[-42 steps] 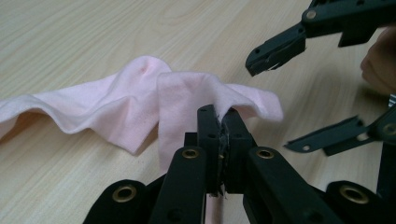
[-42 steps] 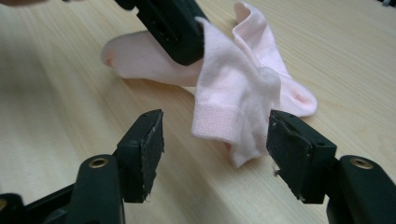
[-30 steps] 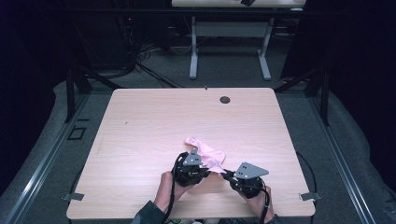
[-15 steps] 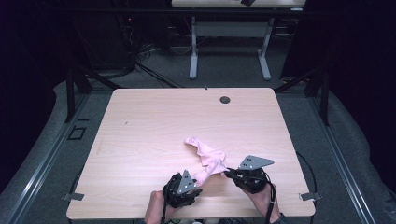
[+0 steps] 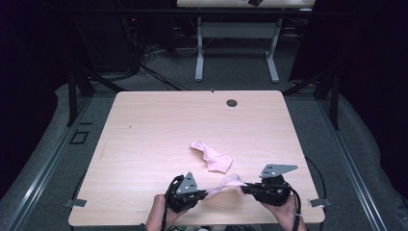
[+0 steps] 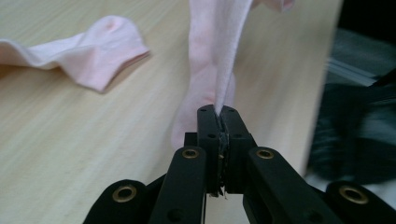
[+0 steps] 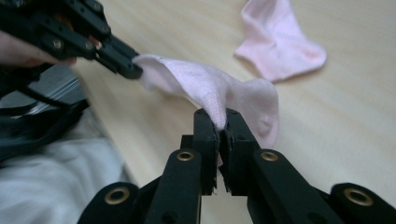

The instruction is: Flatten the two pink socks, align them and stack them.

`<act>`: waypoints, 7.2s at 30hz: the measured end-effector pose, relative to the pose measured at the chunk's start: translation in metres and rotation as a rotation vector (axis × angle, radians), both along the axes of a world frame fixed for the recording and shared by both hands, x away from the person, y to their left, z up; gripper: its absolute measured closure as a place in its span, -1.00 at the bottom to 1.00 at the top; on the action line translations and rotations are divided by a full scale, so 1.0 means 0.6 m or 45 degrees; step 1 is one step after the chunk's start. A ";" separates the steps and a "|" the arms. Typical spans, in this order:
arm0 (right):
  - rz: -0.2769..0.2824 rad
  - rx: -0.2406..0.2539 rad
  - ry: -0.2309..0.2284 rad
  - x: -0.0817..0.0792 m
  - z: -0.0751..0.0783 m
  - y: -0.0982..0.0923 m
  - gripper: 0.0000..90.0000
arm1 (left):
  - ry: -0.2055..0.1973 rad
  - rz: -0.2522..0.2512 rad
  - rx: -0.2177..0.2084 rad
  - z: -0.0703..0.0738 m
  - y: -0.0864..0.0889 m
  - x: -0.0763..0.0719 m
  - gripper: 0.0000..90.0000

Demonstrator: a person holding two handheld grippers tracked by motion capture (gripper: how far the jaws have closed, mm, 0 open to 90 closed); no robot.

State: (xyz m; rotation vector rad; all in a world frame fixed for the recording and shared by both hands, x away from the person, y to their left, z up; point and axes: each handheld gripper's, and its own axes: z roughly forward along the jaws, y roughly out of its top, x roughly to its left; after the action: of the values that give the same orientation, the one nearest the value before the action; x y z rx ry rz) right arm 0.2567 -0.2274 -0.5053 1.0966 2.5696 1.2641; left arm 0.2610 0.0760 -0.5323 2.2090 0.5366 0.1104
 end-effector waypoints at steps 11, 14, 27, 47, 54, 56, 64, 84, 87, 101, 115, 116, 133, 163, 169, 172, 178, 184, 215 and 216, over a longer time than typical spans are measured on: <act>-0.173 -0.088 0.143 0.130 -0.063 0.000 0.32 | 0.319 0.113 -0.084 -0.020 0.007 0.092 0.95; -0.169 -0.083 0.082 0.138 -0.069 0.003 0.30 | 0.327 0.138 -0.094 -0.022 0.012 0.103 0.94; -0.050 -0.131 -0.107 0.184 -0.089 0.029 0.55 | 0.370 0.253 -0.049 -0.058 0.029 0.138 0.79; 0.110 -0.215 0.040 0.281 -0.098 0.070 0.81 | 0.346 0.287 0.000 -0.069 0.032 0.125 0.87; 0.070 -0.213 0.030 0.250 -0.080 0.057 0.86 | 0.346 0.238 -0.016 -0.061 0.036 0.119 0.96; 0.031 -0.184 0.035 0.223 -0.060 0.046 0.84 | 0.347 0.226 -0.030 -0.053 0.040 0.116 0.96; -0.041 -0.159 0.090 0.126 -0.007 0.018 0.85 | 0.421 0.138 -0.020 -0.032 0.044 0.095 0.96; 0.040 -0.278 -0.080 0.090 -0.051 0.036 0.10 | 0.161 0.304 0.127 -0.049 0.073 0.099 -0.33; 0.106 -0.305 -0.165 0.105 -0.041 0.060 0.03 | 0.089 0.345 0.125 -0.048 0.084 0.106 -0.50; 0.277 -0.522 -0.221 0.182 -0.088 0.178 0.29 | 0.026 0.416 0.105 -0.054 0.113 0.127 -0.76; 0.226 -0.445 -0.213 0.184 -0.087 0.159 0.89 | -0.025 0.416 0.101 -0.049 0.110 0.128 -0.69; 0.218 -0.414 -0.213 0.181 -0.081 0.157 0.90 | -0.024 0.413 0.104 -0.047 0.111 0.128 -0.69; 0.257 -0.025 -0.197 0.114 0.044 0.103 0.90 | 0.014 0.301 -0.002 -0.042 0.083 0.166 -0.44; -0.237 -0.056 0.155 0.242 -0.084 0.035 0.37 | 0.394 0.314 0.153 -0.048 0.031 0.225 0.22; -0.258 -0.138 0.071 0.238 -0.071 0.023 0.23 | 0.333 0.385 0.141 -0.037 0.049 0.217 -0.26; -0.216 -0.181 0.058 0.239 -0.071 0.025 0.17 | 0.297 0.410 0.143 -0.032 0.054 0.203 -0.31; -0.150 -0.261 0.039 0.241 -0.084 0.042 0.15 | 0.280 0.398 0.178 -0.037 0.046 0.193 -0.32; -0.128 -0.308 0.018 0.239 -0.094 0.051 0.20 | 0.253 0.392 0.212 -0.042 0.036 0.189 -0.23; -0.095 -0.258 -0.007 0.214 -0.086 0.050 0.87 | 0.160 0.359 0.286 -0.037 0.018 0.168 0.91; -0.095 -0.237 -0.008 0.210 -0.080 0.047 0.87 | 0.162 0.359 0.278 -0.031 0.020 0.166 0.91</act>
State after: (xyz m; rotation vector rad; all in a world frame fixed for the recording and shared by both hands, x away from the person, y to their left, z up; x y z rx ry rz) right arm 0.3829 -0.1990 -0.5535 1.1364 2.5533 0.9873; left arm 0.3607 0.0879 -0.5511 2.3497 0.9452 0.1845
